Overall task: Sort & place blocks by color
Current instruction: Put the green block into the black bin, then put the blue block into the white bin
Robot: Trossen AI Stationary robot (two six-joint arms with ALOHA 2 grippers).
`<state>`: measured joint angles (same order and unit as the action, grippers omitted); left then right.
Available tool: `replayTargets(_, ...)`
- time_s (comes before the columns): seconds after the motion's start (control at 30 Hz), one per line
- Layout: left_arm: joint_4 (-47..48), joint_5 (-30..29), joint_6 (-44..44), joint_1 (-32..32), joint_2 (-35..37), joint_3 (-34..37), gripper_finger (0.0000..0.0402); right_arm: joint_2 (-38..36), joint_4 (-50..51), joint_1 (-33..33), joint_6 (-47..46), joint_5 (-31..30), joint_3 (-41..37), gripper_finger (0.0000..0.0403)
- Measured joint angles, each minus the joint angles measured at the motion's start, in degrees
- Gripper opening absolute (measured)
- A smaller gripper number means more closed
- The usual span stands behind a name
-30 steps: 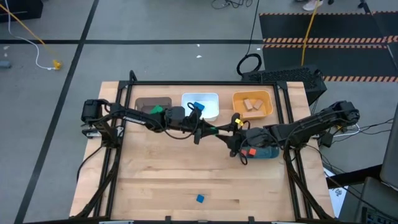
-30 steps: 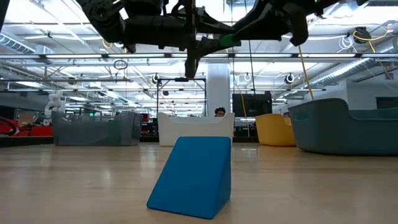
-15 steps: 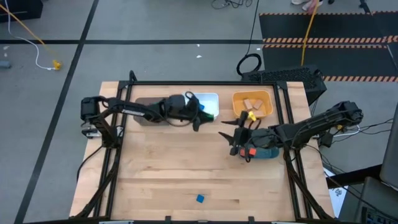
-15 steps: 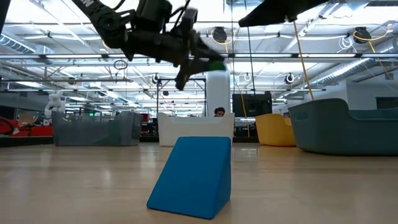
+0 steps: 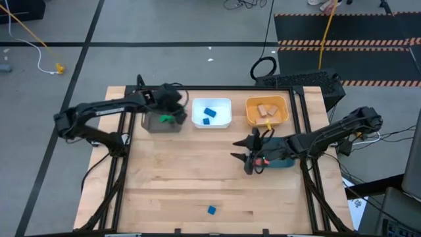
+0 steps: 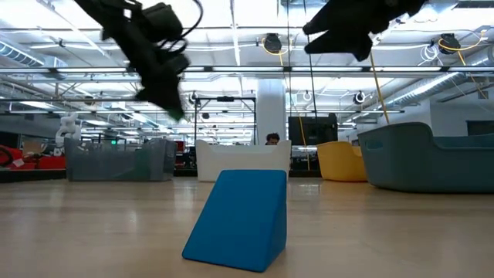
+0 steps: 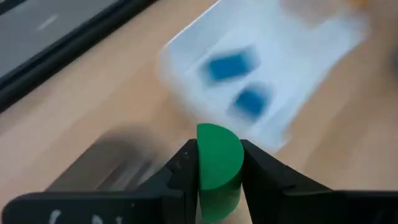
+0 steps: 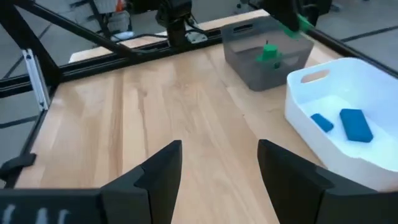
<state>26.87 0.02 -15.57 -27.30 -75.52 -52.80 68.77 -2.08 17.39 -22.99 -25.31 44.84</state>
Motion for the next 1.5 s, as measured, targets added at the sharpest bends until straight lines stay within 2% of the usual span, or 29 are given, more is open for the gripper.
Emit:
replayTargets(0.2, 20.78, -10.38, -7.12, 0.37, 3.72, 0.08, 0.0094, 5.88, -3.05, -0.17, -0.34, 0.05, -0.02, 0.0201)
replayTargets(0.33, 23.34, -15.49, -11.63, 1.41, 3.69, 2.54, 0.0094, 9.58, -7.23, -0.17, 0.02, 1.18, -0.02, 0.0201)
replayTargets(0.4, 22.47, -15.52, -13.1, 1.76, 3.57, 4.55, 0.0101, 10.77, -8.84, -0.17, 0.03, 3.07, -0.02, 0.0201)
replayTargets(0.6, 22.69, -15.55, -15.64, 1.87, 3.62, 9.7, 0.0182, 12.83, -12.29, -0.13, -0.38, 6.09, -0.02, 0.0201)
replayTargets(0.7, 22.63, -15.54, -16.28, 1.87, 3.62, 10.8, 0.0198, 13.76, -13.92, -0.13, -0.38, 6.09, -0.02, 0.0201)
replayTargets(0.8, 22.53, -15.55, -16.27, 1.87, 3.62, 10.98, 0.0196, 14.7, -15.09, -0.13, -0.38, 7.23, -0.04, 0.0201)
replayTargets(0.93, 22.47, -15.41, -15.6, 1.92, 3.62, 10.55, 0.0181, 16.52, -16.94, -0.11, 0.09, 14.03, -0.04, 0.0201)
replayTargets(1.1, 22.4, -10.64, -13.61, 3.25, 3.64, 7.52, 0.0159, 19.33, -20.63, 0.86, 1.74, 19.54, -0.07, 0.0201)
replayTargets(1.3, 21.6, -7.54, -11.8, 8.61, 3.67, 1.04, 0.0153, 20.24, -25.9, 2.32, 5.15, 19.62, -0.09, 0.0201)
replayTargets(1.5, 11.97, -7.5, -10.43, 16.92, 3.68, -1.31, 0.0154, 20.27, -31.25, 3.19, 5.71, 19.51, -0.09, 0.0201)
